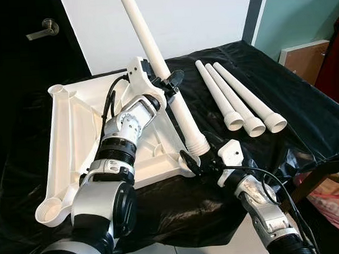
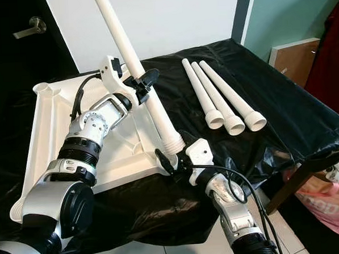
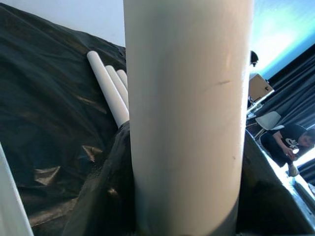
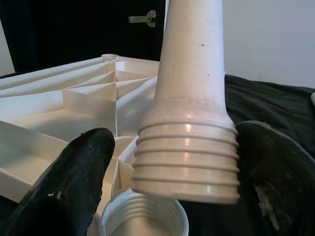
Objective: Building children table
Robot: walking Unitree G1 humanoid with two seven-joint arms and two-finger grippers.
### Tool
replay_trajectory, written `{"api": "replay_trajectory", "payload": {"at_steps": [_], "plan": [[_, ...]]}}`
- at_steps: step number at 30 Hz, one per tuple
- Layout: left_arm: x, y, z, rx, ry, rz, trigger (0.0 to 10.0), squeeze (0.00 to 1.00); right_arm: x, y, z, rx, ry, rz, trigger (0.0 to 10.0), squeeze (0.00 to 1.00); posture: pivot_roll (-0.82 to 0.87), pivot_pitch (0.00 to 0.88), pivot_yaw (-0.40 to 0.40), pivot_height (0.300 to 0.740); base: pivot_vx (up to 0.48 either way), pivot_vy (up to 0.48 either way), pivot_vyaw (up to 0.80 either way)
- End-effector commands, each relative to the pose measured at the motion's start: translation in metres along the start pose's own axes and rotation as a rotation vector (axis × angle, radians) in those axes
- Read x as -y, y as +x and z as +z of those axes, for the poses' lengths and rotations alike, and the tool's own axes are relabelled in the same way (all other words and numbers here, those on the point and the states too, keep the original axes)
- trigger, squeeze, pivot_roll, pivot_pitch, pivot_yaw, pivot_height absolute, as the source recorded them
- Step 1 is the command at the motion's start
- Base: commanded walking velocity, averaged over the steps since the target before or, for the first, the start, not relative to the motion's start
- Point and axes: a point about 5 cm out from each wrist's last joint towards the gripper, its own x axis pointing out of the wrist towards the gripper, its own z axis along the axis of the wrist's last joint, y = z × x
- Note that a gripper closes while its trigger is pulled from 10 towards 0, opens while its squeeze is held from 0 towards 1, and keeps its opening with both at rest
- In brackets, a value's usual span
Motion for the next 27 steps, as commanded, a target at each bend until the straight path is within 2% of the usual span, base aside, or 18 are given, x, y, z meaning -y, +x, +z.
{"api": "replay_trajectory", "payload": {"at_steps": [1,2,4,5,6,8,9,11,13,16,19,21,22,24,27], "plan": [[0.011,0.003,0.010,0.026,0.035,-0.118,0.0,0.00,0.000,0.001,0.003,0.010,0.008,0.000,10.0,1.00,-0.22,0.000,0.048,0.740,0.000,0.000,0.00],[0.014,0.003,0.014,0.039,0.062,-0.123,0.0,0.00,0.002,0.002,0.005,0.017,0.017,-0.015,10.0,1.00,-0.22,0.000,0.047,0.740,0.000,0.000,0.00],[0.014,0.003,0.014,0.039,0.062,-0.123,0.0,0.00,0.002,0.002,0.005,0.017,0.017,-0.015,10.0,1.00,-0.22,0.000,0.047,0.740,0.000,0.000,0.00],[0.027,0.003,0.021,0.077,0.138,-0.165,5.0,0.00,0.006,0.008,0.011,0.030,0.050,-0.058,10.0,1.00,-0.22,0.000,0.045,0.740,0.000,0.000,0.00],[0.035,0.002,0.024,0.090,0.189,-0.191,10.0,0.00,0.009,0.012,0.015,0.029,0.058,-0.078,10.0,0.94,-0.22,0.000,0.045,0.740,0.000,0.000,0.00],[0.035,0.002,0.024,0.090,0.189,-0.191,10.0,0.00,0.009,0.012,0.015,0.029,0.058,-0.078,10.0,0.94,-0.22,0.000,0.045,0.740,0.000,0.000,0.00],[0.042,0.002,0.025,0.106,0.242,-0.213,10.0,0.00,0.011,0.017,0.017,0.022,0.069,-0.091,10.0,0.00,-0.22,0.000,0.044,0.740,0.000,0.000,0.00],[0.056,0.001,0.024,0.135,0.342,-0.261,10.0,0.00,0.016,0.027,0.022,-0.006,0.070,-0.124,10.0,0.00,-0.21,0.000,0.041,0.740,0.000,0.000,0.00],[0.056,0.001,0.024,0.135,0.342,-0.261,10.0,0.00,0.016,0.027,0.022,-0.006,0.070,-0.124,10.0,0.00,-0.21,0.000,0.041,0.740,0.000,0.000,0.00],[0.074,-0.001,0.018,0.164,0.435,-0.315,10.0,0.00,0.022,0.037,0.031,-0.003,0.069,-0.163,10.0,0.00,-0.21,0.000,0.037,0.740,0.000,0.000,0.00],[0.074,-0.001,0.018,0.164,0.435,-0.315,10.0,0.00,0.022,0.037,0.031,-0.003,0.069,-0.163,10.0,0.00,-0.21,0.000,0.037,0.740,0.000,0.000,0.00],[0.084,-0.003,0.011,0.170,0.493,-0.350,10.0,0.00,0.025,0.043,0.036,0.007,0.057,-0.186,10.0,0.00,-0.21,0.000,0.035,0.740,0.000,0.000,0.00],[0.084,-0.003,0.011,0.170,0.493,-0.350,10.0,0.00,0.025,0.043,0.036,0.007,0.057,-0.186,10.0,0.00,-0.21,0.000,0.035,0.740,0.000,0.000,0.00],[0.090,-0.004,0.004,0.167,0.550,-0.373,10.0,0.00,0.027,0.049,0.039,0.009,0.043,-0.206,10.0,0.00,-0.20,0.000,0.033,0.740,0.000,0.000,0.00],[0.091,-0.004,0.002,0.166,0.563,-0.379,10.0,0.00,0.028,0.050,0.040,0.010,0.039,-0.210,10.0,0.00,-0.20,0.000,0.033,0.740,0.000,0.000,0.00]]}}
